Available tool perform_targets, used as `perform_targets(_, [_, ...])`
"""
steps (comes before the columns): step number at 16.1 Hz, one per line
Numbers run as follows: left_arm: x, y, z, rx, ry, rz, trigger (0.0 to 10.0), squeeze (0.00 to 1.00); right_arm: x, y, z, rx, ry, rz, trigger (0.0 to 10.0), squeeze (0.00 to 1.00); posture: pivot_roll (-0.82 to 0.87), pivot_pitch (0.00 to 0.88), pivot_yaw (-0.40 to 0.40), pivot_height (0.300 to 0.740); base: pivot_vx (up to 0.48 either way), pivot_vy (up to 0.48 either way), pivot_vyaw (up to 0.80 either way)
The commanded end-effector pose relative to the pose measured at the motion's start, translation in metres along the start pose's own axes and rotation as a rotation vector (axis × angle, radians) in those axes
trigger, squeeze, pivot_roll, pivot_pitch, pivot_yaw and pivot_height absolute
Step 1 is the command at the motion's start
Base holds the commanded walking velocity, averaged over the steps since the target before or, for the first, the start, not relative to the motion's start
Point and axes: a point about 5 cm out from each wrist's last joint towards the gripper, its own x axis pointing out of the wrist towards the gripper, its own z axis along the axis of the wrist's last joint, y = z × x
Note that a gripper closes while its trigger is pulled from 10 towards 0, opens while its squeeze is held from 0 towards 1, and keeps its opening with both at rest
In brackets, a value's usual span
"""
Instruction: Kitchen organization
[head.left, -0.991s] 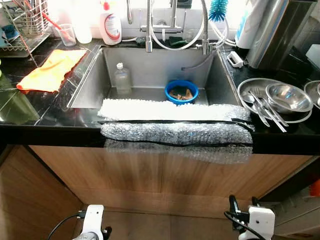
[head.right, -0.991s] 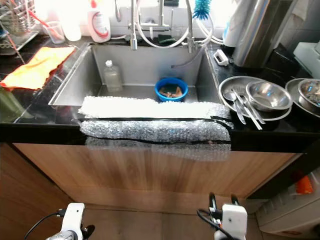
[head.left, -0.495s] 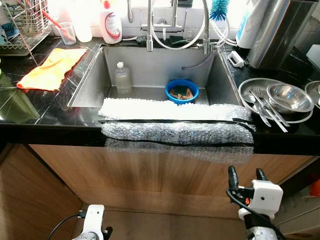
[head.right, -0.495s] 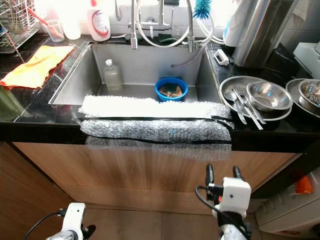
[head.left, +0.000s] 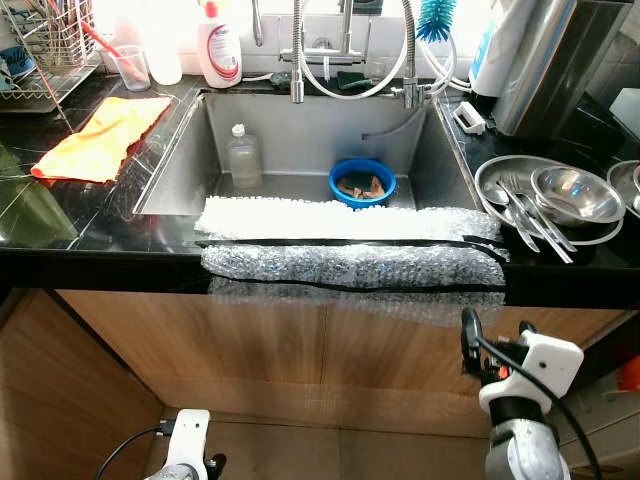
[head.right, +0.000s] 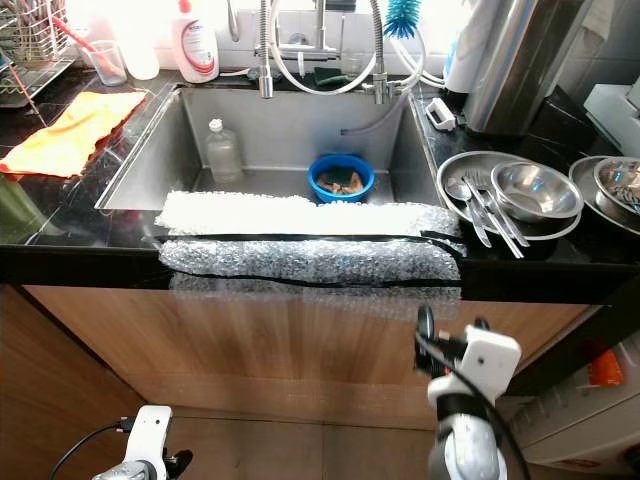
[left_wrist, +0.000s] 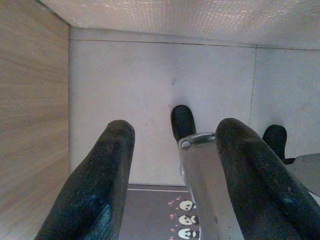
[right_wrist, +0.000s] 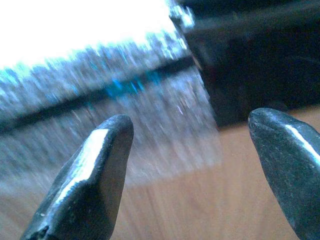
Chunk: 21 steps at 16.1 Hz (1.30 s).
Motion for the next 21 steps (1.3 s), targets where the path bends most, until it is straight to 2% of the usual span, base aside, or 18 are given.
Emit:
perform_targets(1, [-0.001,0.001,-0.006,0.021,0.022,-0.003,10.0,0.00,0.000,0.005,0.007,0.020,-0.013,0.026,3.5,0.00,-0.06,0.037,-0.011,0.740,0.000,0.000,0.00])
perform_targets(2, [-0.001,0.001,-0.006,0.024,0.023,-0.004,10.0,0.00,-0.002,0.007,0.007,0.017,-0.012,0.037,0.2,0.00,-0.06,0.036,-0.011,0.740,0.000,0.000,0.00])
perform_targets(4, [-0.001,0.001,-0.006,0.026,0.023,-0.006,10.0,0.00,-0.005,0.008,0.007,0.015,-0.008,0.043,0.0,0.00,-0.06,0.039,-0.011,0.740,0.000,0.000,0.00])
perform_targets(5, [-0.001,0.001,-0.006,0.026,0.022,-0.007,10.0,0.00,-0.005,0.008,0.008,0.024,-0.006,0.044,10.0,0.00,-0.06,0.041,-0.009,0.740,0.000,0.000,0.00])
perform_targets(9, [-0.001,0.001,-0.005,0.024,0.024,-0.017,10.0,0.00,0.003,0.008,0.021,0.023,-0.047,0.037,10.0,0.00,-0.06,0.053,-0.008,0.740,0.000,0.000,0.00])
perform_targets(11, [0.000,0.001,-0.004,0.029,0.025,-0.019,10.0,0.00,0.017,0.013,0.030,0.051,-0.074,0.053,10.0,0.00,-0.07,0.056,-0.002,0.740,0.000,0.000,0.00])
perform_targets(15, [0.000,0.001,-0.003,0.034,0.022,-0.018,10.0,0.00,0.030,0.022,0.047,0.073,-0.140,0.065,10.0,0.00,-0.06,0.057,0.001,0.740,0.000,0.000,0.00])
perform_targets(21, [-0.001,0.002,-0.003,0.038,0.021,-0.018,10.0,0.00,0.044,0.023,0.040,0.068,-0.102,0.011,10.0,0.00,-0.05,0.062,0.006,0.740,0.000,0.000,0.00])
